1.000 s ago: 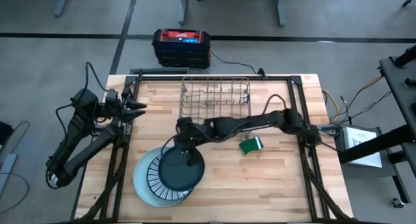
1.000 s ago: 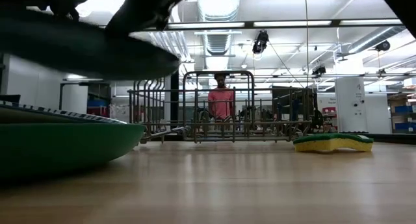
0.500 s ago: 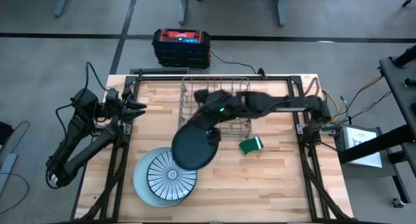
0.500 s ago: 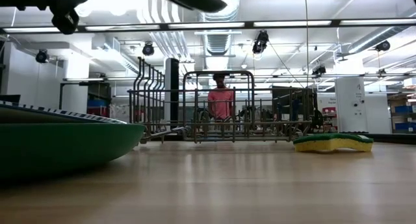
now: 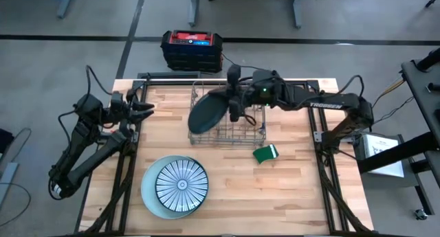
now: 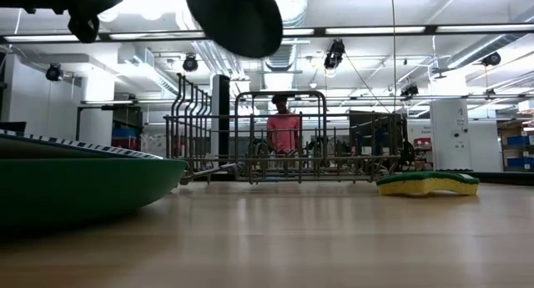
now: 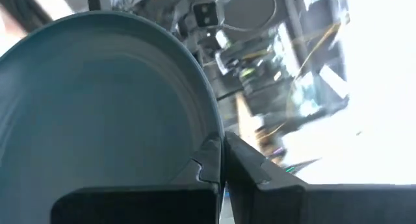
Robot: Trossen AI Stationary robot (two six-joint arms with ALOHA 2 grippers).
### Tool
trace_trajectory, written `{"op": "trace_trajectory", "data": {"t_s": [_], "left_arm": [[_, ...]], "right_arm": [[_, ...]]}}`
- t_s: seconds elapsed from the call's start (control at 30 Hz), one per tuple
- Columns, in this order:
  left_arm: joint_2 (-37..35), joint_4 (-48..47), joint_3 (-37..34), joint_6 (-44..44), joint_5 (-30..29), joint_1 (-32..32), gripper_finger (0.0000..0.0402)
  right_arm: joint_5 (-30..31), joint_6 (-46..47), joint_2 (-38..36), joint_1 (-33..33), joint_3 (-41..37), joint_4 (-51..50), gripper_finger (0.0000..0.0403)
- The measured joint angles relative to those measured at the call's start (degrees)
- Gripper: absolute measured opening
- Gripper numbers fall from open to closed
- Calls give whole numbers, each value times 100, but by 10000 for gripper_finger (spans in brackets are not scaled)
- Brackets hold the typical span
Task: Sort dishes
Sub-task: Put the dark green plate into the dish rack
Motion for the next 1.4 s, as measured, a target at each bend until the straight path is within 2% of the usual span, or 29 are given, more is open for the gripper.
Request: {"op": "trace_trajectory", "data": {"t_s": [0.1,0.47,0.73,1.0,1.4], "left_arm": [[0,162,0,2,-2,0,116],[-4,216,0,20,-4,0,116],[-4,205,0,70,-4,0,116],[-4,187,0,74,-7,0,116],[-4,118,0,122,-11,0,116]], "right_arm": [[-200,-700,-13,-197,-457,542,0],[-490,-2325,18,-766,-1284,1403,0],[-800,-3376,16,-1126,-1534,1439,0],[-1059,-3482,16,-1287,-1614,1362,0],[-1056,-4159,70,-1278,-1847,1132,0]]}}
